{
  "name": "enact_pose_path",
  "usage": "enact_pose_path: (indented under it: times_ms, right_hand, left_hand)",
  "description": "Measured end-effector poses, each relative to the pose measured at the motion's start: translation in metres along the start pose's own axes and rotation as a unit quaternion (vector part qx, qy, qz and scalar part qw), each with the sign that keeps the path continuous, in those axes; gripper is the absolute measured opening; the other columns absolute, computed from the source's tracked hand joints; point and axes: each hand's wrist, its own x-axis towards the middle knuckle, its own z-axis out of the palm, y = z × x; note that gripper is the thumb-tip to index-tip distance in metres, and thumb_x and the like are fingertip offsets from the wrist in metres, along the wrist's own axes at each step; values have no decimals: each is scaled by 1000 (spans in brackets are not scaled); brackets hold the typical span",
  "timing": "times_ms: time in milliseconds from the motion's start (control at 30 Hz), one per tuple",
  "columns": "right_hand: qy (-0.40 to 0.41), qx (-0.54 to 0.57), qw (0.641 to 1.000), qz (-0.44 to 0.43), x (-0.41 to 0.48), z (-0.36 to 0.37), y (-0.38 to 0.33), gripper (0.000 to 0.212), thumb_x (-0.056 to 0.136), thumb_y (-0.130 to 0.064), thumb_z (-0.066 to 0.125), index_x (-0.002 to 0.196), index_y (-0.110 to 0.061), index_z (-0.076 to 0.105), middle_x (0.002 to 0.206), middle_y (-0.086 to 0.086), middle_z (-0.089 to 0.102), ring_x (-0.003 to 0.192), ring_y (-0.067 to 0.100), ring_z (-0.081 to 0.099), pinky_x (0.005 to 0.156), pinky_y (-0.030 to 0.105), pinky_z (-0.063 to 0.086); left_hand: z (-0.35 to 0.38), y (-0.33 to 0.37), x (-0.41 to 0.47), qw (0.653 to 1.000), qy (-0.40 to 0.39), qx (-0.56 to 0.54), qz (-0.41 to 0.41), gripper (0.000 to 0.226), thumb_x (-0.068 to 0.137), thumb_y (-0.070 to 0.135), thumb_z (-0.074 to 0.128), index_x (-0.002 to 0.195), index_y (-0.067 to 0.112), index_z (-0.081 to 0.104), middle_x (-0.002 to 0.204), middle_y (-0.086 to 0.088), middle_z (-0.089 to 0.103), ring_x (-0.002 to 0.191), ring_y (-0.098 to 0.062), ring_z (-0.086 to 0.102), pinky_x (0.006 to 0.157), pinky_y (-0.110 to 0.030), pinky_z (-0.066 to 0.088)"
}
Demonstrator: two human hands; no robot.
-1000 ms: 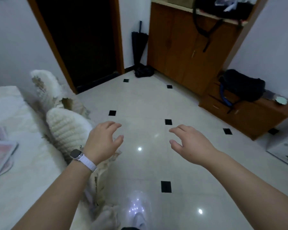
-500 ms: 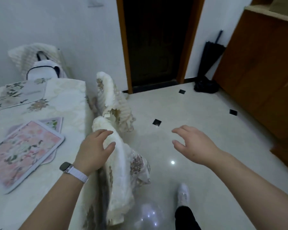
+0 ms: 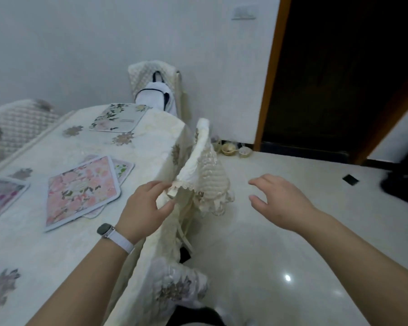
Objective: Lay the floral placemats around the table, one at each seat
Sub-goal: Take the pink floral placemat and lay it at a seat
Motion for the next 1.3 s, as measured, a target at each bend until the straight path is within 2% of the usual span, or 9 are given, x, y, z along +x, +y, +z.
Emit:
enact_pose_path:
  times_ms: [167, 433, 633, 733, 833, 1000, 1300]
  right_hand:
    - [-25, 19, 996, -83, 53, 3, 5, 46, 94, -47, 44, 135, -28, 51, 130, -7, 57, 116, 15, 51, 95, 33, 42]
    - [-75, 28, 983, -164, 142, 18, 1, 43, 95, -42, 45, 133, -25, 54, 124, -6, 57, 111, 18, 53, 92, 35, 45]
    - [-101, 8, 978, -183, 224, 37, -3, 43, 95, -41, 46, 132, -22, 55, 126, -4, 58, 110, 19, 53, 93, 36, 45]
    - [-124, -11, 973, -192, 264, 45, -10, 44, 94, -42, 45, 134, -24, 52, 126, -4, 57, 110, 19, 52, 92, 37, 45]
    - [-121, -20, 970, -212, 300, 53, -19, 44, 93, -43, 44, 132, -24, 53, 124, -5, 57, 107, 19, 53, 88, 36, 46]
    - [-134, -11, 956, -260, 343, 65, -46, 46, 93, -44, 44, 131, -20, 56, 123, -2, 59, 108, 19, 53, 88, 35, 47]
    - [-168, -28, 892, -418, 404, 105, -156, 44, 96, -42, 45, 135, -23, 51, 132, -2, 53, 115, 21, 50, 92, 38, 46]
  left_hand:
    - [-7, -13, 3, 995, 32, 20, -93, 41, 88, 40, 62, 125, 22, 61, 126, 2, 60, 114, -22, 53, 93, -38, 44]
    - [13, -48, 33, 978, 60, 3, -198, 40, 88, 40, 62, 125, 24, 59, 126, 3, 58, 113, -21, 53, 91, -40, 44]
    - [45, -72, 112, 982, 52, -2, -182, 39, 86, 31, 67, 123, 20, 62, 125, -1, 61, 111, -24, 55, 92, -40, 45]
    - [52, -79, 154, 986, 52, -5, -161, 39, 85, 30, 67, 122, 19, 63, 123, -1, 62, 111, -25, 55, 91, -40, 46]
    - [50, -96, 175, 983, 54, -12, -173, 39, 86, 31, 65, 124, 20, 62, 125, 0, 61, 113, -23, 55, 93, -38, 46]
    - [36, -128, 171, 968, 57, -18, -243, 42, 90, 36, 59, 130, 23, 56, 132, 2, 57, 120, -20, 50, 98, -38, 43]
    - [-10, -184, 108, 926, 96, 52, -362, 44, 91, 36, 59, 131, 20, 56, 133, 0, 57, 121, -24, 49, 97, -40, 44]
